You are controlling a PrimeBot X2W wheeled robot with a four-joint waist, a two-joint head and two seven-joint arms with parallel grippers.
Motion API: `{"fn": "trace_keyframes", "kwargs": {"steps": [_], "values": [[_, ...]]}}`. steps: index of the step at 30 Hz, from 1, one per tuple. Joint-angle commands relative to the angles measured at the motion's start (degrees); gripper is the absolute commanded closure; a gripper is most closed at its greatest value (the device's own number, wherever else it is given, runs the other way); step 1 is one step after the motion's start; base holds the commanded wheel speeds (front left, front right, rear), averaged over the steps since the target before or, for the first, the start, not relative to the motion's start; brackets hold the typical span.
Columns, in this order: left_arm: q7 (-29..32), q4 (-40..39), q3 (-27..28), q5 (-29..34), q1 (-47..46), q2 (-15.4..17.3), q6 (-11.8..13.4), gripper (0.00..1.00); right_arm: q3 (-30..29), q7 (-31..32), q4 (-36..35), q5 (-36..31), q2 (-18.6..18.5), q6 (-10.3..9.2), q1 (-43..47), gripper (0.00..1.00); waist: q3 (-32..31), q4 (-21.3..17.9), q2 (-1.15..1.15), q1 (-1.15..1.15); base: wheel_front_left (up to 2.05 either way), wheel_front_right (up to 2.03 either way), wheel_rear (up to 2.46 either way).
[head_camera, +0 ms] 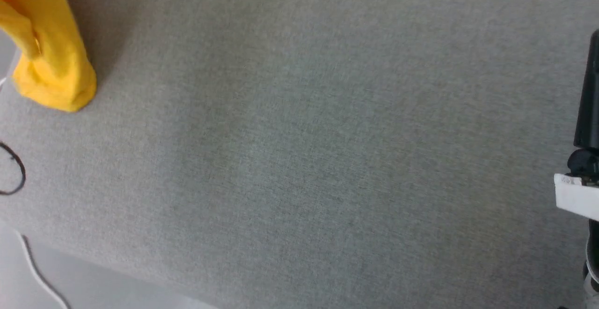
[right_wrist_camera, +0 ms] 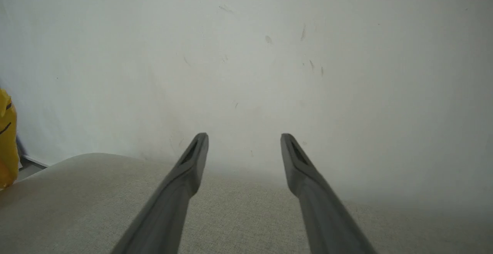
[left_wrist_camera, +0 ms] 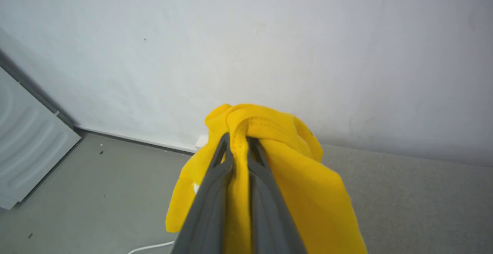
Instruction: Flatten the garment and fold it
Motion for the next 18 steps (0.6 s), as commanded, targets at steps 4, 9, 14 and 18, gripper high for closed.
{"fn": "trace_keyframes", "kwargs": {"steps": [4,9,14,18], "values": [[3.34,-6.38,-1.05,-0.85,-5.56,-0.45,0.36,1.0,-1.16,-2.35,2.81,0.99,1.07,-0.05,1.56,0.0,-8.62,-5.24,0.0,0.01,0.0,0.0,0.0],[6.03,-10.5,-3.03,-2.05,-11.94,-3.93,1.35,1.0,-2.33,-4.38,5.18,1.99,1.47,-0.05,2.26,0.0,-10.95,-7.34,0.0,0.01,0.0,0.0,0.0],[7.75,-12.56,-5.75,-4.21,-17.86,-10.64,3.11,1.0,-3.56,-6.51,7.72,5.03,1.51,-0.05,2.73,0.0,-12.63,-9.77,0.0,0.01,0.0,0.0,0.0],[9.51,-13.54,-9.73,-5.34,-20.63,-16.39,3.82,1.0,-5.29,-8.11,9.08,6.72,1.52,-0.05,2.78,0.0,-12.84,-11.7,0.0,0.01,0.0,0.0,0.0]]}}
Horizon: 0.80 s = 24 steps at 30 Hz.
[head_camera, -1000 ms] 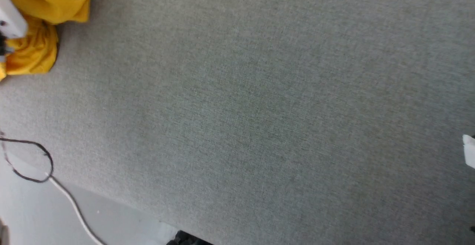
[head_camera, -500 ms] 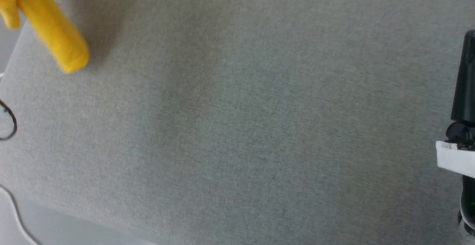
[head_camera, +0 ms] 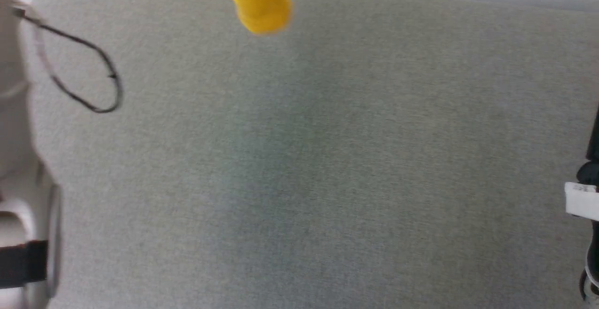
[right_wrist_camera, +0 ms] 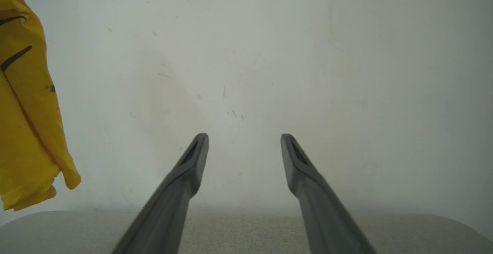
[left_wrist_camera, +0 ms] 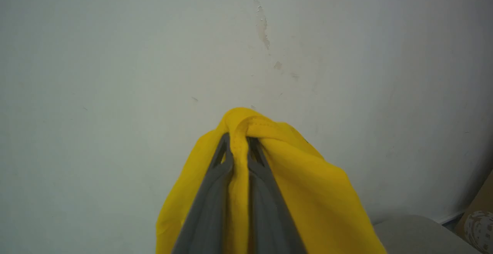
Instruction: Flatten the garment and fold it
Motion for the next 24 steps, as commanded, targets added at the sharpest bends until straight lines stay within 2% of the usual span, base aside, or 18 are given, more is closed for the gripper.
{"fn": "trace_keyframes", "kwargs": {"steps": [1,7,13,15,18,19,24], "values": [[0.75,-0.57,-2.08,-0.24,-1.06,-2.31,0.31,1.0,-1.06,-0.79,0.46,0.76,0.16,-0.05,0.38,0.0,-1.35,-3.06,0.0,0.01,0.0,0.0,0.0],[2.41,-1.89,-8.61,-1.06,0.72,-9.52,1.12,1.0,-3.88,-2.3,0.94,1.52,0.16,-0.05,-1.24,0.0,-0.36,-6.62,0.0,0.01,0.0,0.0,0.0],[0.09,-4.75,-14.21,-3.03,10.1,-15.02,2.52,1.0,-5.02,-3.04,2.04,2.59,0.17,-0.05,-1.52,0.0,0.77,-9.57,0.0,0.01,0.0,0.0,0.0],[-1.87,-5.22,-16.48,-3.09,14.63,-15.71,2.76,1.0,-4.79,-3.32,2.53,3.02,0.17,-0.05,-1.63,0.0,1.19,-10.46,0.0,0.01,0.0,0.0,0.0],[-6.32,-3.27,-21.38,1.06,21.6,-14.28,1.69,1.0,-4.36,-3.71,3.03,3.48,0.17,-0.05,-1.85,0.0,1.93,-11.68,0.0,0.01,0.0,0.0,0.0],[-6.32,-3.27,-21.38,1.06,21.6,-14.28,1.69,1.0,-4.36,-3.71,3.03,3.48,0.17,-0.05,-1.85,0.0,1.93,-11.68,0.0,0.01,0.0,0.0,0.0],[-15.34,8.85,-23.3,2.8,34.16,-14.38,4.55,1.0,-2.82,-4.16,3.74,4.02,0.17,-0.05,-2.9,0.0,3.62,-13.93,0.0,0.01,0.0,0.0,0.0]]}}
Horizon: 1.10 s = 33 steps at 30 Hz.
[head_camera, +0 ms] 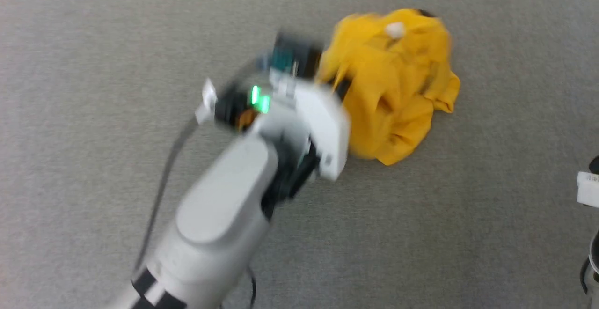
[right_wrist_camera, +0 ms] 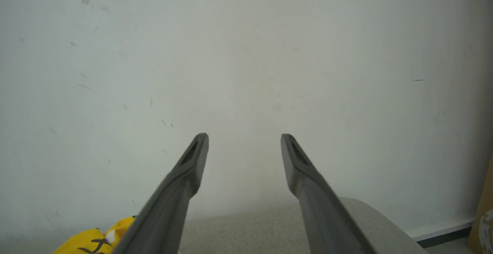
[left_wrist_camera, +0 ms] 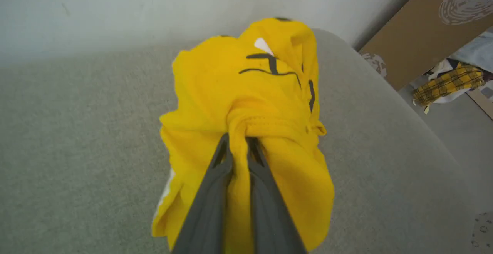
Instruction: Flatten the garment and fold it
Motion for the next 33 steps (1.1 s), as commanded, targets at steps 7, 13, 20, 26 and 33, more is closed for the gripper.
{"fn": "trace_keyframes", "kwargs": {"steps": [7,13,20,26,33], "values": [[-7.33,13.33,-2.2,-0.8,4.25,-1.82,-0.89,0.02,0.09,-0.34,0.5,-0.34,0.15,-0.05,-1.65,0.0,2.71,-2.26,0.0,0.0,0.0,0.0,0.0],[-15.07,11.06,-0.68,-2.0,0.33,-2.62,-2.08,0.0,0.12,0.24,0.5,-0.83,0.15,-0.05,-1.31,0.0,1.72,-0.74,0.0,0.0,0.0,0.0,0.0],[-24.84,-3.82,5.82,0.9,2.06,3.44,1.98,0.0,0.08,1.02,0.26,-1.05,0.15,-0.05,-0.33,0.0,-0.29,0.9,0.0,0.0,0.0,0.0,0.0],[-31.1,-17.67,10.7,3.57,13.94,10.99,7.07,0.0,0.5,1.45,1.09,-0.54,0.15,-0.05,1.65,0.0,-0.8,1.42,0.0,0.0,0.0,0.0,0.0],[-35.87,-26.9,11.85,4.98,30.82,14.13,11.1,0.0,1.32,1.53,1.6,-0.14,0.15,-0.05,3.61,0.0,0.27,1.67,0.0,0.0,0.0,0.0,0.0]]}}
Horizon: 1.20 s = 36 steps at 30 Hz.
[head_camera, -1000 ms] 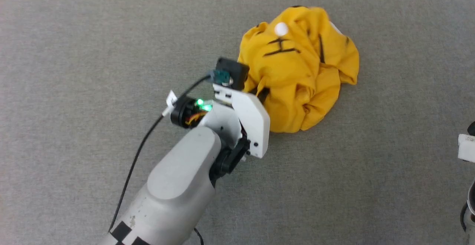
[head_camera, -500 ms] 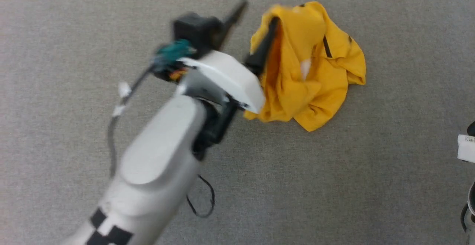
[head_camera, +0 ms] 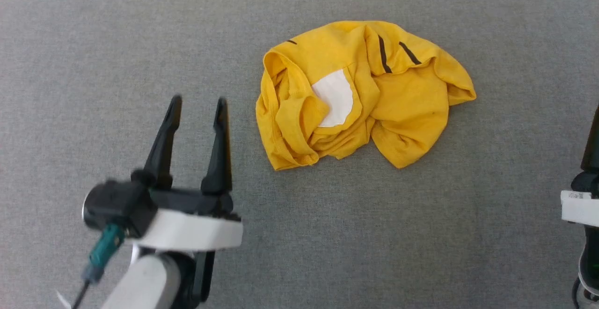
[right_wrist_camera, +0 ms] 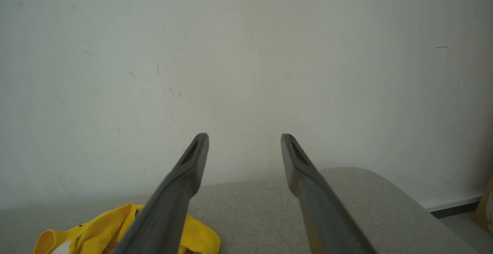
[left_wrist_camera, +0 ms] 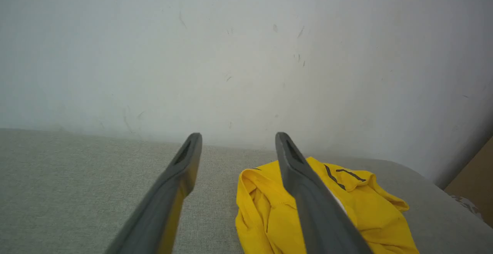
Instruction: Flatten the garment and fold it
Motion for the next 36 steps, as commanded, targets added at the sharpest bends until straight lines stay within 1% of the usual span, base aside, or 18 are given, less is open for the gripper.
{"fn": "trace_keyframes", "kwargs": {"steps": [1,3,5,6,9,12,14,17,19,22,26,32,36], "values": [[-1.31,-0.69,0.35,2.19,2.34,0.44,1.19,0.0,0.33,0.03,0.24,0.31,0.15,-0.05,0.73,0.0,0.43,0.16,0.0,0.01,0.0,0.0,0.0],[-2.34,-0.41,1.16,4.86,5.43,0.02,3.22,0.0,0.79,0.08,0.66,0.42,0.15,-0.05,1.19,0.0,0.64,0.36,0.0,0.01,0.0,0.0,0.0],[-2.71,0.36,1.74,6.45,7.73,-1.28,4.24,0.0,1.02,0.07,1.21,0.45,0.15,-0.05,1.74,0.0,0.64,0.73,0.0,0.01,0.0,0.0,0.0],[-2.78,0.66,2.0,6.88,8.47,-2.14,4.26,0.0,1.18,0.13,1.47,0.42,0.15,-0.05,2.06,0.0,0.55,0.93,0.0,0.01,0.0,0.0,0.0],[-2.82,0.33,3.17,8.02,9.21,-4.94,2.73,0.0,1.43,0.42,1.77,0.07,0.15,-0.05,2.72,0.0,0.07,1.56,0.0,0.01,0.0,0.0,0.0],[-2.83,0.6,3.99,9.43,8.8,-6.52,0.5,0.0,1.91,1.85,1.46,-1.02,0.15,-0.05,1.96,0.0,-0.31,2.2,0.0,0.01,0.0,0.0,0.0],[-2.84,0.68,4.48,10.53,8.17,-7.23,-0.77,0.0,2.63,3.95,0.35,-1.76,0.15,-0.05,0.61,0.0,-0.11,2.54,0.0,0.01,0.0,0.0,0.0],[-2.84,0.49,5.32,11.64,7.45,-8.68,-2.2,0.0,3.56,9.53,-0.5,-1.73,-0.18,-0.05,-2.55,0.0,0.68,2.9,0.0,0.01,0.0,0.0,0.0],[-2.84,0.36,5.67,12.37,6.99,-9.59,-3.11,0.0,4.25,14.65,0.19,-0.69,-1.92,-0.05,-5.15,0.0,1.72,3.27,0.0,0.01,0.0,0.0,0.0],[-2.84,0.54,5.99,13.32,6.1,-11.12,-4.6,0.0,4.36,22.45,3.11,0.66,-5.5,-0.05,-9.29,0.0,3.79,4.45,0.0,0.01,0.0,0.0,0.0],[-2.85,1.17,6.32,14.45,5.02,-13.22,-6.08,0.0,4.82,30.74,7.68,1.46,-10.08,-0.05,-13.56,0.0,6.78,6.58,0.0,0.01,0.0,0.0,0.0],[-2.85,1.73,7.16,15.39,3.97,-15.49,-7.73,0.0,9.95,39.7,14.7,3.17,-16.56,-0.05,-16.95,0.0,10.29,9.67,0.0,0.01,0.0,0.0,0.0],[-2.85,2.15,6.98,15.74,2.89,-16.31,-8.88,0.0,14.18,41.43,18.16,3.46,-20.22,-0.05,-18.45,0.0,11.83,11.6,0.0,0.01,0.0,0.0,0.0]]}}
